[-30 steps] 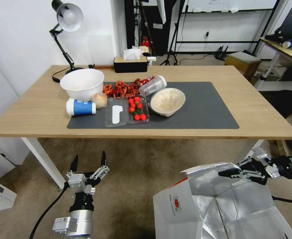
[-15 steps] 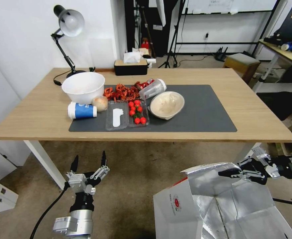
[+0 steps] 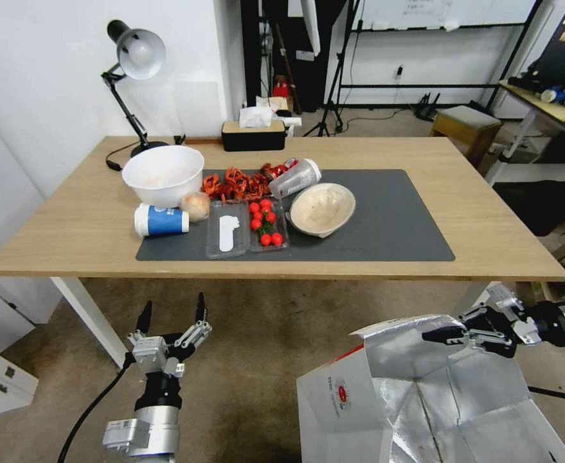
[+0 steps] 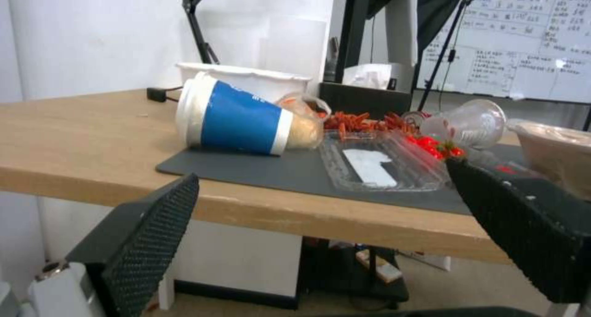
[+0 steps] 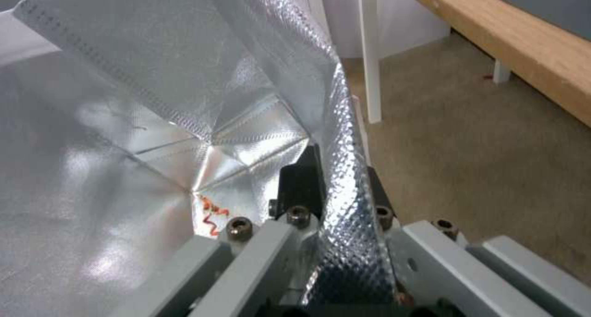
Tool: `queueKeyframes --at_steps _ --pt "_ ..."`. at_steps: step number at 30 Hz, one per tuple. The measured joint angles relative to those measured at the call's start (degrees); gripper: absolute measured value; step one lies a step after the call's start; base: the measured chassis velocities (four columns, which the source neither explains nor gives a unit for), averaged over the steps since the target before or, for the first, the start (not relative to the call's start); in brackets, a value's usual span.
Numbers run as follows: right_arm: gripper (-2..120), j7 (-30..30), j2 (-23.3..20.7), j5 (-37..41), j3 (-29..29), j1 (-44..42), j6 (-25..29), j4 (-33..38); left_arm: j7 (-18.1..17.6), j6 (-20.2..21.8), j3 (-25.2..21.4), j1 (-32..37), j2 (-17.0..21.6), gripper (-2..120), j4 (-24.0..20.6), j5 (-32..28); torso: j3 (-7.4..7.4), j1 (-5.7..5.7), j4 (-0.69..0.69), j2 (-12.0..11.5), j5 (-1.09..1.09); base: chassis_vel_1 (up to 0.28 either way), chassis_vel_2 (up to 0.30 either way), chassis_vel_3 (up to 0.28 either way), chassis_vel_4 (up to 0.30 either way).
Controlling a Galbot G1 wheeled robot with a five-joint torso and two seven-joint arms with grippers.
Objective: Pick up the food delivery bag from the floor and place it on the table.
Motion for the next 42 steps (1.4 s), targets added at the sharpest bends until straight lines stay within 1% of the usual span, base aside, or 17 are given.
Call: queueKeyframes --at_steps 3,5,7,31,35,38,39,41,42 --pt "0 0.04 0.02 -0.03 -0.03 0.0 0.0 0.01 0.0 0.08 0.0 0.03 0.0 100 0.0 -0.16 0.81 0.65 0.0 1.45 0.0 0.0 0.0 0.0 0.0" --pt "0 0.05 0.02 -0.03 -0.05 0.0 0.0 0.02 -0.09 -0.01 0.02 0.05 0.01 100 0.03 -0.17 1.06 0.84 0.0 1.88 0.0 0.0 0.0 0.0 0.0" --pt "0 0.06 0.09 -0.04 -0.06 -0.03 0.0 0.03 0.69 -0.23 -0.04 0.07 0.27 100 0.25 -0.45 1.39 1.1 0.0 2.48 0.0 0.0 0.0 0.0 0.0" --pt "0 0.03 0.37 0.97 0.68 -1.12 -0.14 0.86 0.29 -1.01 0.04 0.28 0.13 100 0.13 -0.56 1.2 0.96 -0.01 2.15 0.0 0.0 0.0 0.0 0.0" --pt "0 0.02 0.08 2.52 0.76 -0.62 -0.2 0.61 0.27 -1.06 -0.05 0.31 0.13 100 -0.03 -0.56 1.17 0.93 0.0 2.08 0.01 0.0 0.0 0.0 0.0" --pt "0 0.03 -1.65 6.44 1.45 -0.02 -0.85 0.19 0.26 -1.12 -0.11 0.27 0.02 100 -0.04 -0.3 1.14 0.9 0.0 2.01 0.0 0.0 0.0 0.0 0.0" --pt "0 0.03 -1.65 6.44 1.45 -0.02 -0.85 0.19 0.26 -1.12 -0.11 0.27 0.02 100 -0.04 -0.3 1.14 0.9 0.0 2.01 0.0 0.0 0.0 0.0 0.0" --pt "0 0.03 -3.96 9.85 2.06 0.25 -1.8 -0.21 0.27 -1.18 -0.11 0.12 -0.09 100 -0.1 -0.25 1.11 0.89 0.0 1.98 0.01 0.0 0.0 0.0 0.0" --pt "0 0.03 -3.96 9.85 2.06 0.25 -1.8 -0.21 0.27 -1.18 -0.11 0.12 -0.09 100 -0.1 -0.25 1.11 0.89 0.0 1.98 0.01 0.0 0.0 0.0 0.0"
